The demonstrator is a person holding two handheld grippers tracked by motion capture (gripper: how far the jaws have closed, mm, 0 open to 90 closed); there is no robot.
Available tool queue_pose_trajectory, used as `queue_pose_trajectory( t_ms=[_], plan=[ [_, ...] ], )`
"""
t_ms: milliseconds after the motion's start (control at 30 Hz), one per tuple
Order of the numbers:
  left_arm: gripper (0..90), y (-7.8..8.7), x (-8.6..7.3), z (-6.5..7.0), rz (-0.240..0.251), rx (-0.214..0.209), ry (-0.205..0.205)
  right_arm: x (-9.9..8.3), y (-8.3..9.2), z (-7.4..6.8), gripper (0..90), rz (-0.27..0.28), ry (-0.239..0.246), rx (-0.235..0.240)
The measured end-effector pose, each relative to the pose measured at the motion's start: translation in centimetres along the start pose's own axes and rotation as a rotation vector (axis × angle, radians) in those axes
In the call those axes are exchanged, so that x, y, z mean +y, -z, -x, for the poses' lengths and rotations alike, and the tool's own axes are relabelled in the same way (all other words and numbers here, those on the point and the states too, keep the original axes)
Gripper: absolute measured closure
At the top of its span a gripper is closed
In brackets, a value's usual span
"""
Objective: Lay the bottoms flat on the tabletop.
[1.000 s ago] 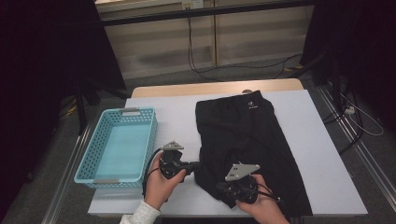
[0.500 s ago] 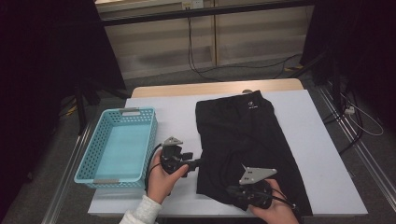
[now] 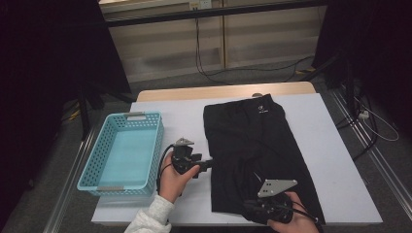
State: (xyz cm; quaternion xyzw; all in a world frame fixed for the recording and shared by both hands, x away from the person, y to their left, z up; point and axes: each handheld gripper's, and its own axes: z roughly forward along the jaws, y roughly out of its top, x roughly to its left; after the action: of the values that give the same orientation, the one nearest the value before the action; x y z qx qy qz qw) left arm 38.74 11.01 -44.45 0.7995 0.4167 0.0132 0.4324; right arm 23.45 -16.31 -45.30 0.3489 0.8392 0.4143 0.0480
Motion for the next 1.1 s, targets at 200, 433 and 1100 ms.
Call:
queue_pose_trajectory(
  t_ms=[200,433,1100],
  plan=[
    [34.2,0.2,0.1,-0.2,0.004,0.002,0.000,1.2,0.2,0.3,66.2,0.050,0.010,-0.120],
    [32.8,-0.1,0.1,0.0,0.005,0.026,-0.023,2.8,-1.5,1.6,57.5,0.093,-0.018,-0.309],
    [29.0,-0.3,-0.1,-0.1,-0.014,0.033,-0.035,2.5,1.3,3.9,88.6,0.126,-0.136,-0.314]
  ],
)
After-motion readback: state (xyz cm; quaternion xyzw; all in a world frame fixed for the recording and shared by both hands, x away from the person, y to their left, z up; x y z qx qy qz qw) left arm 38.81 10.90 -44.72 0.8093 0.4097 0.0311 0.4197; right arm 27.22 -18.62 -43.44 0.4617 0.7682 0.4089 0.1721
